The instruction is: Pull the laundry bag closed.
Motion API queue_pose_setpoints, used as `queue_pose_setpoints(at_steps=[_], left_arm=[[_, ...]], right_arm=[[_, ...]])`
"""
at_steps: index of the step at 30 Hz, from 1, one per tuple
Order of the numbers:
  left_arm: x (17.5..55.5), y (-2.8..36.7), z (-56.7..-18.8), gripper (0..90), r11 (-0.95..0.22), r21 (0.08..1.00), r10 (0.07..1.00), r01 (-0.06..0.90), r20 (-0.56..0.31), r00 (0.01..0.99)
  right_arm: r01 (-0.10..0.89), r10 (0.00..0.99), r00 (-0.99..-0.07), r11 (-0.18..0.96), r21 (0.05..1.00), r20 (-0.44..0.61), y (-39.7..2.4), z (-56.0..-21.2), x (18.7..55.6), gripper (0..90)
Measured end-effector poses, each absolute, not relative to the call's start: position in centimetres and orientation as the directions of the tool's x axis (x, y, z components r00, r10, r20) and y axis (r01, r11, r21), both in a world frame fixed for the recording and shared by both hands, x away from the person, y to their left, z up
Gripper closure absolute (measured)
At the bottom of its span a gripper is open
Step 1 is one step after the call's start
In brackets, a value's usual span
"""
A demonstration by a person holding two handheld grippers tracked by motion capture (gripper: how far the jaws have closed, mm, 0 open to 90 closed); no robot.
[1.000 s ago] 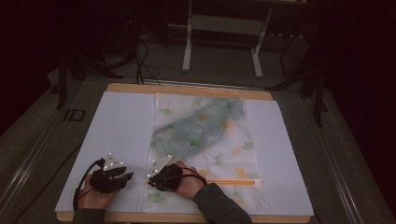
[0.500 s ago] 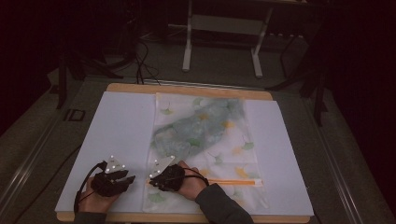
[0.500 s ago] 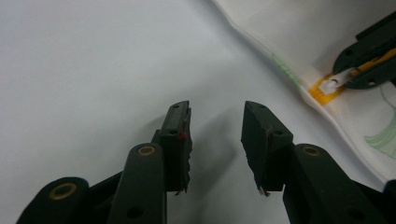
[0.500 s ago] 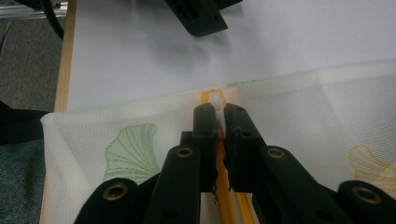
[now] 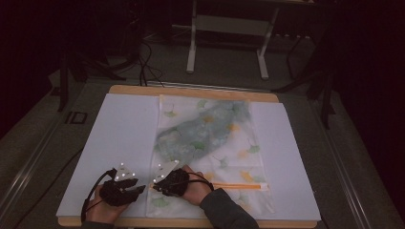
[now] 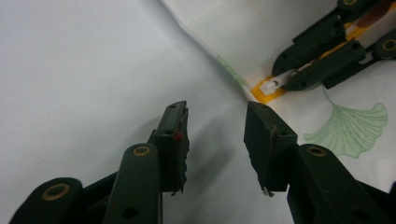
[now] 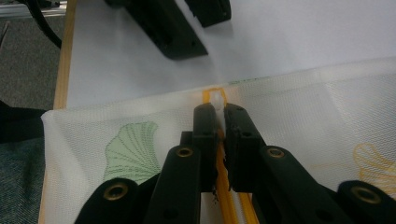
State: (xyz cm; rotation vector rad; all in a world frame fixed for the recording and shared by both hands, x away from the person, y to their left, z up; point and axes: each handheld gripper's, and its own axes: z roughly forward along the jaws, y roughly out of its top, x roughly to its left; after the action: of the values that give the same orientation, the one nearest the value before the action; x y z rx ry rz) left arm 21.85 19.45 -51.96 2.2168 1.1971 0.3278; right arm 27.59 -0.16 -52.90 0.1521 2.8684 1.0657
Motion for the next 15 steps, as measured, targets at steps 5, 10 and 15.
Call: queue_pose_setpoints(at_steps=[5,10,15], left_arm=[[21.8,19.1,-51.8,59.5,-0.416,0.608,0.811,0.676,-0.088,0.578],[21.7,18.6,-51.7,60.5,-0.431,0.606,0.787,0.668,-0.110,0.607],[22.0,18.1,-52.2,60.5,-0.426,0.596,0.779,0.681,-0.141,0.611]], right_arm=[[0.066,0.123,-0.991,0.755,0.652,-0.042,-0.2,-52.8,27.6,84.2],[0.064,0.124,-0.991,0.752,0.656,-0.047,-0.3,-52.8,27.6,84.2],[0.057,0.123,-0.991,0.753,0.656,-0.056,-0.2,-52.8,27.5,84.2]])
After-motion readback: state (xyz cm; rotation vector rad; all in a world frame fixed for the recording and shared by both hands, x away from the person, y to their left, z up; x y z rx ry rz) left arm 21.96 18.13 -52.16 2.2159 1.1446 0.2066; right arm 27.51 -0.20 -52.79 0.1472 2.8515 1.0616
